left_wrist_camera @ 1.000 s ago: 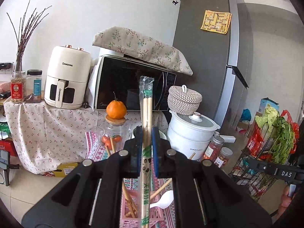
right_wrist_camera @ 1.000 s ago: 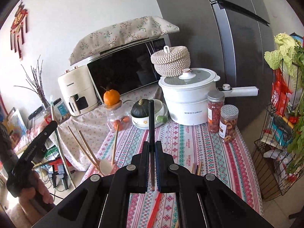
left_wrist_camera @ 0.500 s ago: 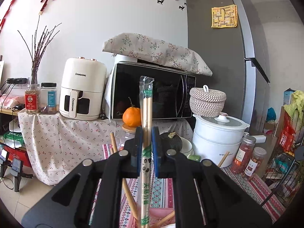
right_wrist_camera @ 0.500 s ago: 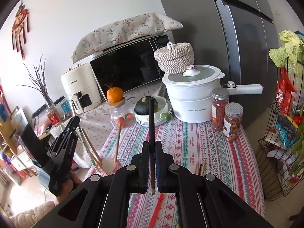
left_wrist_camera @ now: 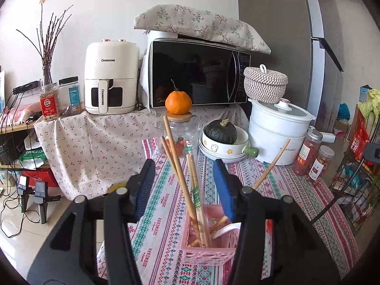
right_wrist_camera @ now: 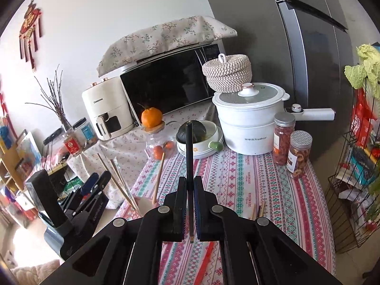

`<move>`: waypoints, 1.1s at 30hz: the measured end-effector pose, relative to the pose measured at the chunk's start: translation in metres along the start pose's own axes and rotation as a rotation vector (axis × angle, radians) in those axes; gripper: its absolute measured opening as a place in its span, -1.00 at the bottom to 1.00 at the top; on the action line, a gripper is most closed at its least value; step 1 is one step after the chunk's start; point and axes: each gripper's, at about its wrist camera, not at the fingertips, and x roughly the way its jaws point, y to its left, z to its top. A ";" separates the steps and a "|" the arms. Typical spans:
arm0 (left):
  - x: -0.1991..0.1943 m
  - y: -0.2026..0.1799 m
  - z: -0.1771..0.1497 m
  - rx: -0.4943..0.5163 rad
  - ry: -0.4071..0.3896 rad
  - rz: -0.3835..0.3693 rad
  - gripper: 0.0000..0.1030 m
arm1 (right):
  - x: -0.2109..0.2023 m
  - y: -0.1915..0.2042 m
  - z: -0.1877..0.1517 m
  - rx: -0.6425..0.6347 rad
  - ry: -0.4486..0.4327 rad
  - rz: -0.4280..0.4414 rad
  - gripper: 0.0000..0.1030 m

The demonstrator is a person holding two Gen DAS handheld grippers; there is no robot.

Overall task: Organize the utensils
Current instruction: 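Drop the wrapped chopsticks into the pink basket with the left tool while the right tool carries the black chopstick, then lower the black chopstick into the pink basket and open the right tool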

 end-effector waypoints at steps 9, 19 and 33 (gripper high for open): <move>-0.018 0.021 -0.011 0.042 0.306 -0.055 0.69 | -0.016 0.021 0.004 0.003 0.004 0.075 -0.89; -0.010 0.052 -0.049 -0.031 0.514 -0.059 0.76 | -0.026 0.047 0.016 0.024 -0.049 0.155 -0.89; -0.017 0.065 -0.051 -0.056 0.549 -0.148 0.76 | 0.004 0.091 0.021 0.011 -0.126 0.116 -0.89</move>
